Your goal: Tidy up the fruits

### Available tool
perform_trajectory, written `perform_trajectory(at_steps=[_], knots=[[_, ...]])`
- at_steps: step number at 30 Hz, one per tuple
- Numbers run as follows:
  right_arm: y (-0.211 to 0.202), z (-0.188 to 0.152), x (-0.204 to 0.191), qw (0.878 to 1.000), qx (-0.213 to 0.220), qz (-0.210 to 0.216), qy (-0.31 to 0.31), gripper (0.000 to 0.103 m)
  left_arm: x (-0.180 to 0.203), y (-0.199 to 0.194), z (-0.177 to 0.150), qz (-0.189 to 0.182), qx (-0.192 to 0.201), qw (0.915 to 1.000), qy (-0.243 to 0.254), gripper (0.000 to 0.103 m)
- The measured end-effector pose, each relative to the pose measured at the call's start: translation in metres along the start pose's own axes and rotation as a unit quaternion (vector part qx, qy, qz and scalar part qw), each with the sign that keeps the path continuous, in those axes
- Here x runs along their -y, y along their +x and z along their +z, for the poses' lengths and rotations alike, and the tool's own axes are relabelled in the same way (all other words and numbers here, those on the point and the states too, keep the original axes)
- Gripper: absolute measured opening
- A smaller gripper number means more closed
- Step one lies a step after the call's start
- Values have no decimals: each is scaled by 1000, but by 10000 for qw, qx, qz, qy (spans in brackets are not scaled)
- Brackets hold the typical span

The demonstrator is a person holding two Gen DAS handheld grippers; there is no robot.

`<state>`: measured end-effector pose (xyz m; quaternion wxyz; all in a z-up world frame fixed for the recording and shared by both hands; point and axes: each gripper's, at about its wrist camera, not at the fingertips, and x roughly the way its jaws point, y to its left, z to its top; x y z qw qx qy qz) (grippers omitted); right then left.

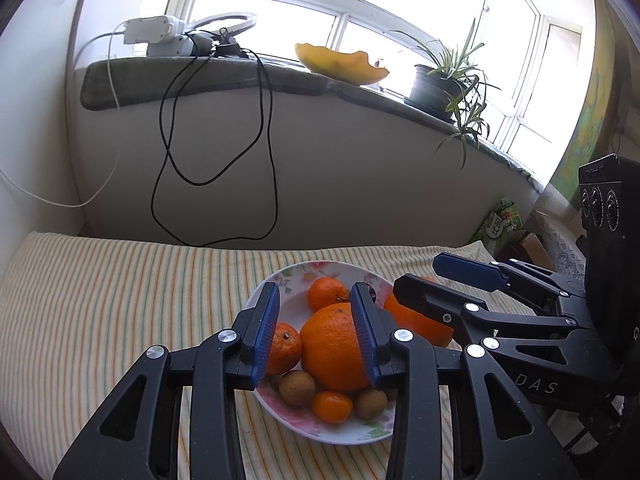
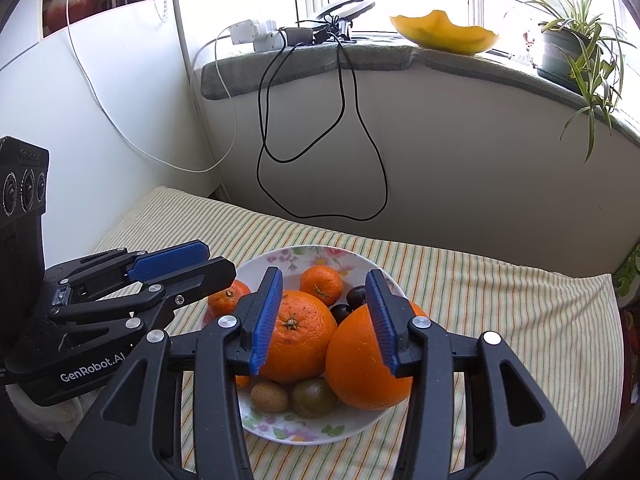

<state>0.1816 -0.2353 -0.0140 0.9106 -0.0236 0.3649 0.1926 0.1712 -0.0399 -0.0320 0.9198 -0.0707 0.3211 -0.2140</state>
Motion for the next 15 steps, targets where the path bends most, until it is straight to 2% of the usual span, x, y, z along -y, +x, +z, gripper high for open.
perform_trajectory(at_steps=[1, 3, 15], knots=[[-1, -1, 0, 10000, 18, -10, -5, 53, 0, -2, 0, 1, 10, 10000, -8, 37], [-5, -2, -1, 10000, 63, -37, -9, 57, -1, -5, -1, 33, 37, 10000, -24, 45], [-32, -12, 1, 9993, 259, -239, 130, 82, -3, -21, -14, 290, 56, 9995, -99, 71]])
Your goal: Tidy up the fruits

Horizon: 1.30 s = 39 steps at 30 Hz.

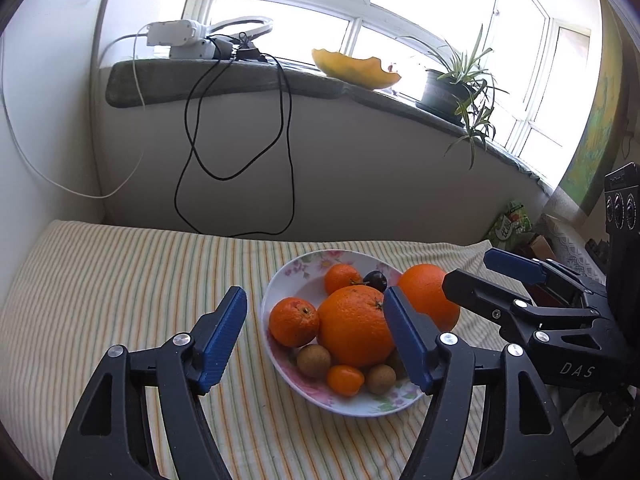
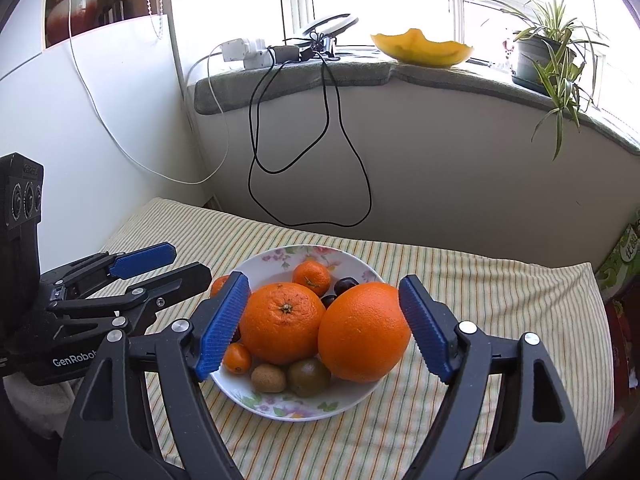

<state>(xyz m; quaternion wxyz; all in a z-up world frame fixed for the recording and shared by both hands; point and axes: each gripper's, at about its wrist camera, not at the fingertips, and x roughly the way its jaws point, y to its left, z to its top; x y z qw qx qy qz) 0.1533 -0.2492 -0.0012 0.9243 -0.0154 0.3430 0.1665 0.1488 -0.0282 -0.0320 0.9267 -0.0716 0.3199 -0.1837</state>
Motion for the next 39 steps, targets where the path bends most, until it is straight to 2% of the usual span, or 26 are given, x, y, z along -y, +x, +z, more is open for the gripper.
perform_trajectory(at_steps=[4, 6, 11, 15, 24, 31, 39], knots=[[-5, -2, 0, 10000, -10, -85, 30, 85, 2, -8, -4, 80, 17, 10000, 3, 72], [-9, -4, 0, 9999, 13, -142, 43, 85, 3, -14, -7, 148, 43, 9999, 14, 81], [-24, -8, 0, 9997, 100, -175, 122, 86, 9, -29, -16, 276, 88, 9995, 107, 81], [-39, -13, -2, 9992, 263, -271, 141, 94, 10, -39, -24, 345, 80, 9994, 54, 81], [-65, -28, -9, 9979, 446, -449, 106, 98, 19, -62, -38, 643, 235, 9976, 46, 81], [-84, -41, -11, 9963, 593, -586, 217, 102, 21, -72, -49, 658, 222, 9976, -23, 81], [-89, -52, -12, 9965, 538, -584, 264, 102, 22, -78, -53, 684, 221, 9974, -31, 81]])
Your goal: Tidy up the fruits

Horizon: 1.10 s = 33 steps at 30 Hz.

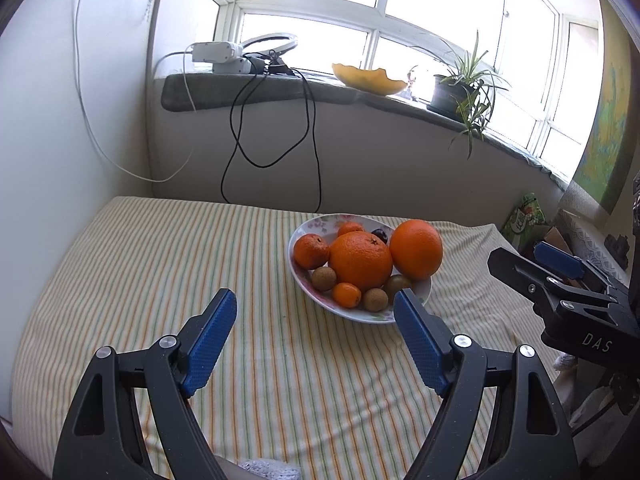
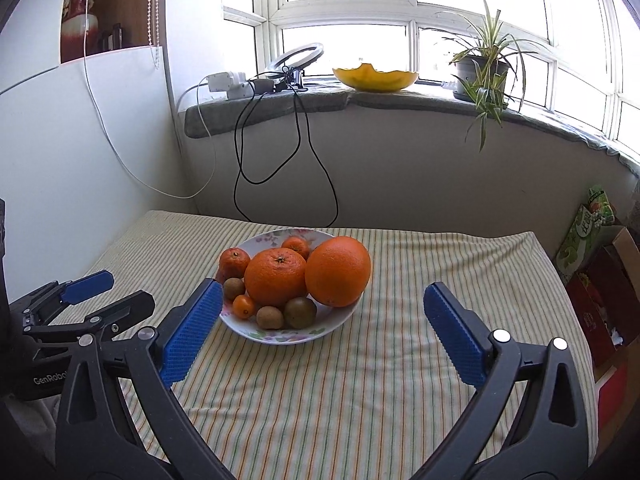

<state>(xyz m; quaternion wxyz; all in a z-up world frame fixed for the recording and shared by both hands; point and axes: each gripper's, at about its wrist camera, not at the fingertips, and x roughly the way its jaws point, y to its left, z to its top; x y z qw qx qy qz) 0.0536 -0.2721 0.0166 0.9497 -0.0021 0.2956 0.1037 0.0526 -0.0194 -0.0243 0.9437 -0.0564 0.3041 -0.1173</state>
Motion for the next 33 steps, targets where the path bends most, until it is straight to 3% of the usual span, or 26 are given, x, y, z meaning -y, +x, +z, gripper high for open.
perform_trajectory(at_steps=[33], knots=[[-4, -8, -2, 10000, -51, 22, 29, 102, 4, -7, -5, -38, 13, 10000, 19, 81]])
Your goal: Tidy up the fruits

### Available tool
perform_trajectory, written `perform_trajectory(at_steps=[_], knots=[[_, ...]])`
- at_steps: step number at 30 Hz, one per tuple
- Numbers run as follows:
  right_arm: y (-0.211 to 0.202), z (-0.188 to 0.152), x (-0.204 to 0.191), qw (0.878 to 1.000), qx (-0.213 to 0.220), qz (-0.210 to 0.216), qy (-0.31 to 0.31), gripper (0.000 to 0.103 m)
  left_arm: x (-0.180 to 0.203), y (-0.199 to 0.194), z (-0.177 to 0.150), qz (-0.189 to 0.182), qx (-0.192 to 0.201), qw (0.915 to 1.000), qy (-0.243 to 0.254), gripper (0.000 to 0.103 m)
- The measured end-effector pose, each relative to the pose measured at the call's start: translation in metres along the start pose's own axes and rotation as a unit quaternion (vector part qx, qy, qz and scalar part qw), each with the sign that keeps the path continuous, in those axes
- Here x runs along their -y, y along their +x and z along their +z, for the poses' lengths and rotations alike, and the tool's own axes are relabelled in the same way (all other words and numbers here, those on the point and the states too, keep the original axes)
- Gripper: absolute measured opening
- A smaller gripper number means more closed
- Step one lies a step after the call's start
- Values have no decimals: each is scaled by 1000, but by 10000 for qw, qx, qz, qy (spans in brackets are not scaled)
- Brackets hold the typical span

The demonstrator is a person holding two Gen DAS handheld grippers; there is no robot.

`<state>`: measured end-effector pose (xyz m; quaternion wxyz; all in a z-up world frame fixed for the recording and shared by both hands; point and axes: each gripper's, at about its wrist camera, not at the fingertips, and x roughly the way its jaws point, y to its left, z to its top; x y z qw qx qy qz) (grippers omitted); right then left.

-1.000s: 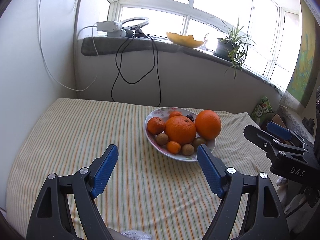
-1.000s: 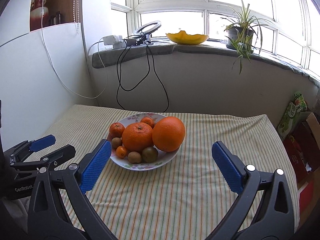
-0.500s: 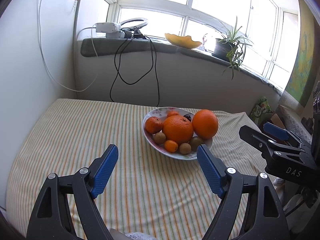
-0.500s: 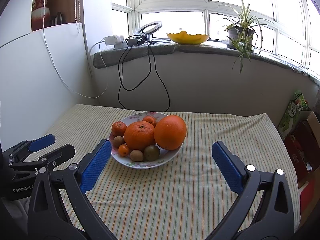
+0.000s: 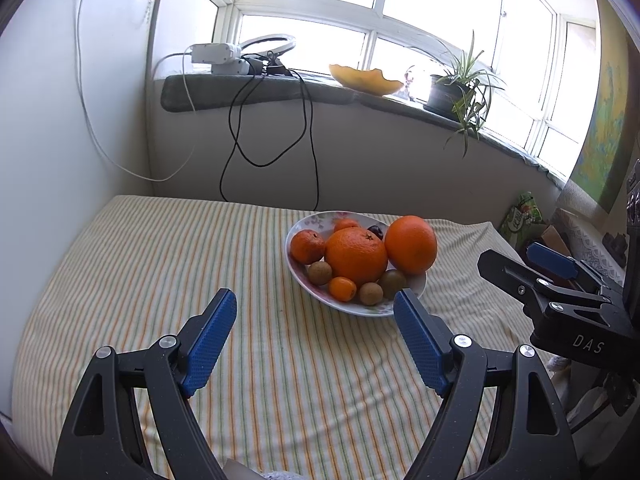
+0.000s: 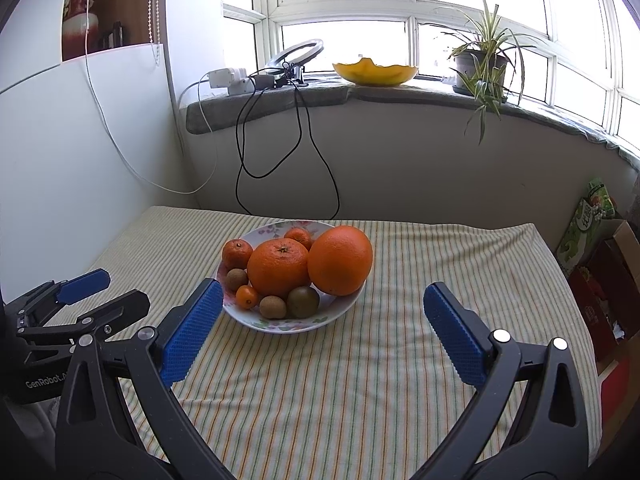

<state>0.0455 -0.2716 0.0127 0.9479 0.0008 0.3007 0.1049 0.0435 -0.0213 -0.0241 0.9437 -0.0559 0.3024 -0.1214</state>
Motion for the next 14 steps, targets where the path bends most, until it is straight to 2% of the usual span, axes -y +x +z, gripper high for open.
perform_trajectory(at_steps=[14], knots=[[4, -2, -1, 10000, -42, 3, -5, 102, -2, 2, -3, -4, 2, 10000, 31, 81]])
